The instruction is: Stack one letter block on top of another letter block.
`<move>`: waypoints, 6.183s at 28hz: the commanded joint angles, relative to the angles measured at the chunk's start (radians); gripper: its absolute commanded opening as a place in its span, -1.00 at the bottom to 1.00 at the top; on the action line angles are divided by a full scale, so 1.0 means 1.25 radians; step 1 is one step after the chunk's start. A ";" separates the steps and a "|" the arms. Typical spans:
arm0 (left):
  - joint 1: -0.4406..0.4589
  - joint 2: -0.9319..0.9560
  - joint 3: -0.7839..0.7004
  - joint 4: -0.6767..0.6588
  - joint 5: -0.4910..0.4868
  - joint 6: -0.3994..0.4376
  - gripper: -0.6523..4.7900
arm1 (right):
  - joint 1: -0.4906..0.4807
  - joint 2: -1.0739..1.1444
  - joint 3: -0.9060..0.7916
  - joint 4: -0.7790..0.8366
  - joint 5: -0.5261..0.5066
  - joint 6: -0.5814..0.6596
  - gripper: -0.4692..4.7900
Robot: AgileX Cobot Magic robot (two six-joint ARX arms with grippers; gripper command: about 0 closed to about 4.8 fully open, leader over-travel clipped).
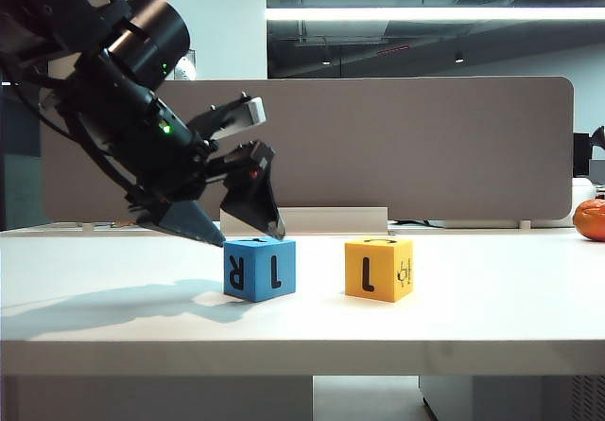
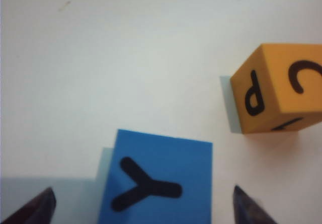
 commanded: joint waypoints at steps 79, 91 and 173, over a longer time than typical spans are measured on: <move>-0.193 0.165 0.353 -0.169 -0.089 -0.025 0.16 | 0.001 -0.002 -0.003 0.003 -0.002 0.000 -0.82; -0.194 0.166 0.353 -0.169 -0.085 -0.024 0.16 | 0.001 -0.002 -0.003 0.003 -0.002 0.000 -0.82; 0.133 -0.254 0.695 -0.803 -0.158 0.166 -0.78 | 0.000 -0.002 -0.003 0.057 0.459 -0.069 -0.82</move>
